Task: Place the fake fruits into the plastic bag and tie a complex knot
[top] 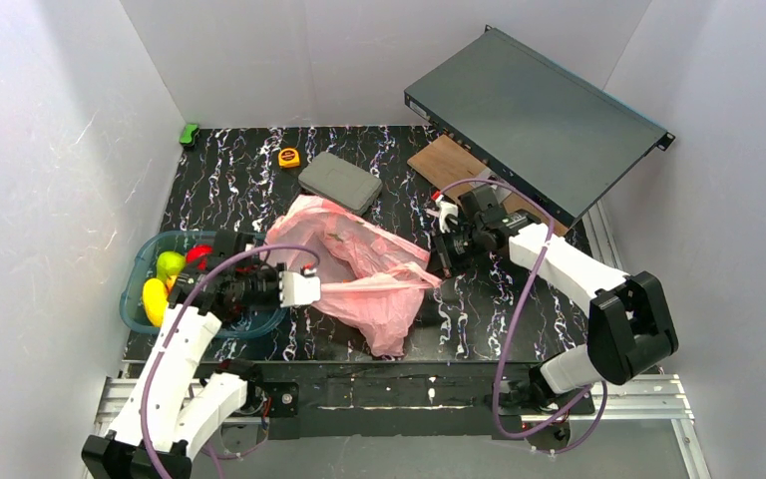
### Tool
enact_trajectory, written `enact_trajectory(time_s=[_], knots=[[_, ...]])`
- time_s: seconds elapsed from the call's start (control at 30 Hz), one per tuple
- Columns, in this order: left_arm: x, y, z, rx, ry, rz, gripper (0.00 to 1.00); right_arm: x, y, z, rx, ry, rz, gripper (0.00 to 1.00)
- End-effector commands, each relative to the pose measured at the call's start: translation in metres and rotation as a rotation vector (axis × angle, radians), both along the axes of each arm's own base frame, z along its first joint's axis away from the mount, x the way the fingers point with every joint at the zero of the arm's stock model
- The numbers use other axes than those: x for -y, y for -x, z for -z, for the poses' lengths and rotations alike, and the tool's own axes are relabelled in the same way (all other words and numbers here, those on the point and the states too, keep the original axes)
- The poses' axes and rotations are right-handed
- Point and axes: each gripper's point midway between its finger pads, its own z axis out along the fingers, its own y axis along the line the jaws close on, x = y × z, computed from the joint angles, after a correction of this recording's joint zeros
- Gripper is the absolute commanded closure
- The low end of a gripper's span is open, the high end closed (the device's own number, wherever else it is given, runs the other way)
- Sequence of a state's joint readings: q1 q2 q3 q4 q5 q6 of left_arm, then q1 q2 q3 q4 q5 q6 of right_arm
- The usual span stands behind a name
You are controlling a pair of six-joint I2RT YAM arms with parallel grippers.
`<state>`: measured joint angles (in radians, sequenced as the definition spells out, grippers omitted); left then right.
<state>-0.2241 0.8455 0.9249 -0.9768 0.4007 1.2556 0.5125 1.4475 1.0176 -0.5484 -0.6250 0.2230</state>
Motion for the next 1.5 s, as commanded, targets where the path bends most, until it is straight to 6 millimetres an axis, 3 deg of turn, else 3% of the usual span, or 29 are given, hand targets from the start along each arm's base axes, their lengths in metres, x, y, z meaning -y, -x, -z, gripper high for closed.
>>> enact_trajectory(time_s=[0.0, 0.03, 0.1, 0.13, 0.17, 0.33, 0.43, 0.5, 0.67, 0.77, 0.9, 1.07, 1.47], knots=[[-0.004, 0.025, 0.027, -0.044, -0.006, 0.042, 1.00, 0.007, -0.002, 0.004, 0.131, 0.056, -0.007, 0.99], [0.003, 0.023, 0.019, -0.046, 0.047, 0.007, 0.91, 0.005, 0.000, 0.003, 0.139, 0.050, -0.018, 0.99], [0.015, 0.014, -0.014, -0.079, 0.157, -0.103, 0.42, -0.001, 0.004, -0.001, 0.153, 0.035, -0.038, 0.99], [0.020, 0.011, -0.026, -0.130, 0.203, -0.161, 0.26, -0.003, 0.006, 0.000, 0.154, 0.033, -0.046, 0.99], [0.024, 0.009, -0.042, -0.177, 0.248, -0.226, 0.19, -0.005, 0.006, 0.000, 0.155, 0.032, -0.050, 0.99], [0.035, -0.008, -0.106, -0.255, 0.547, -0.534, 0.02, -0.007, 0.003, 0.009, 0.135, 0.052, -0.034, 0.99], [0.010, -0.033, -0.132, -0.166, 0.657, -0.743, 0.02, -0.005, 0.004, 0.012, 0.120, 0.062, -0.022, 0.99], [-0.022, -0.050, -0.132, -0.137, 0.660, -0.918, 0.02, -0.004, 0.003, 0.013, 0.116, 0.068, -0.014, 0.99], [-0.107, -0.076, -0.097, -0.182, 0.643, -1.276, 0.02, -0.003, 0.002, 0.014, 0.097, 0.068, -0.003, 0.99], [-0.135, -0.080, -0.052, -0.383, 0.613, -1.404, 0.03, -0.003, 0.001, 0.012, 0.101, 0.065, 0.004, 0.99], [-0.135, -0.085, -0.011, -0.529, 0.573, -1.371, 0.12, -0.001, 0.001, 0.011, 0.100, 0.061, 0.007, 0.99], [-0.139, -0.090, 0.030, -0.627, 0.550, -1.439, 0.13, -0.001, 0.001, 0.010, 0.098, 0.059, 0.009, 0.99], [-0.136, -0.116, 0.093, -0.686, 0.518, -1.570, 0.07, -0.002, -0.001, 0.007, 0.094, 0.053, 0.007, 0.99]])
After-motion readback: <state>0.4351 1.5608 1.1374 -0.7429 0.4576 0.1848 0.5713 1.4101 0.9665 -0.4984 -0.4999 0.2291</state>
